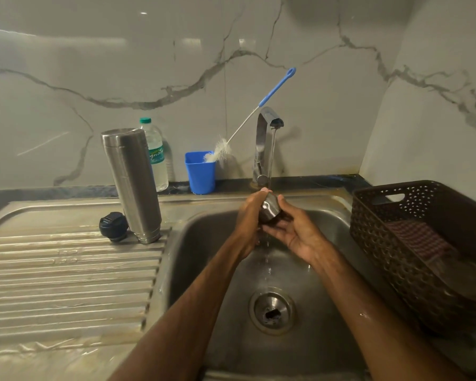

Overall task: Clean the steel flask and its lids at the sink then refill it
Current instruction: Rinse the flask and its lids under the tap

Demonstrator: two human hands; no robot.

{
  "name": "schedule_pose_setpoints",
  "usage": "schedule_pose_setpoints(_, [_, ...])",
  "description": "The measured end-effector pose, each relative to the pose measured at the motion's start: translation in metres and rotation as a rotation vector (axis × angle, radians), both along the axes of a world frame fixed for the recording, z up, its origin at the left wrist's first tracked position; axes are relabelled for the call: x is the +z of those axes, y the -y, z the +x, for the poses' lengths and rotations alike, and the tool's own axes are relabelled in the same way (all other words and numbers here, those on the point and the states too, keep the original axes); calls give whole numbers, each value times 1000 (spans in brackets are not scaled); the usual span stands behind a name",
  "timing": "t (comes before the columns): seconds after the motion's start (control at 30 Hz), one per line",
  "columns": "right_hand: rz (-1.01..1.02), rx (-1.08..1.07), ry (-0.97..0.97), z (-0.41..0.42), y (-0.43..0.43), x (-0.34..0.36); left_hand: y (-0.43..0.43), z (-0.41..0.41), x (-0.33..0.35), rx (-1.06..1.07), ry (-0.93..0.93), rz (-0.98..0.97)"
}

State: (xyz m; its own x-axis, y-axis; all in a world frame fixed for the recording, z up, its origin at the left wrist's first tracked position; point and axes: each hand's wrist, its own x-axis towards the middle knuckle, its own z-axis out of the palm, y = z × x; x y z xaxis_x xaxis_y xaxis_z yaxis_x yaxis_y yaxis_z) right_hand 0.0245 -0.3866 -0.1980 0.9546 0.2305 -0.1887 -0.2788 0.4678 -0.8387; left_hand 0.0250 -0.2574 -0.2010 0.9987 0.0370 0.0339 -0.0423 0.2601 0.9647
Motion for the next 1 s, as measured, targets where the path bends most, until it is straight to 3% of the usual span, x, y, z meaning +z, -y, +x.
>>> schedule_pose_setpoints(0.2, [205,-20,-64,-7,-4,7,5,-1,0,26,303,303])
schedule_pose_setpoints(0.3, [298,-21,-46,-9,-6,11,16,4,-6,162,469,432])
schedule_pose_setpoints(0.4, [317,-31,-64,-8,-8,8,20,8,-19,313,541,569])
schedule_pose_setpoints(0.5, [327,-25,-119,-5,-10,3,19,11,-25,336,584,633])
schedule_pose_setpoints(0.8, [276,19,-128,-10,-14,8,-1,10,-18,332,416,591])
schedule_pose_setpoints(1.0, [261,-60,-112,-6,-9,5,-1,8,-11,184,361,521])
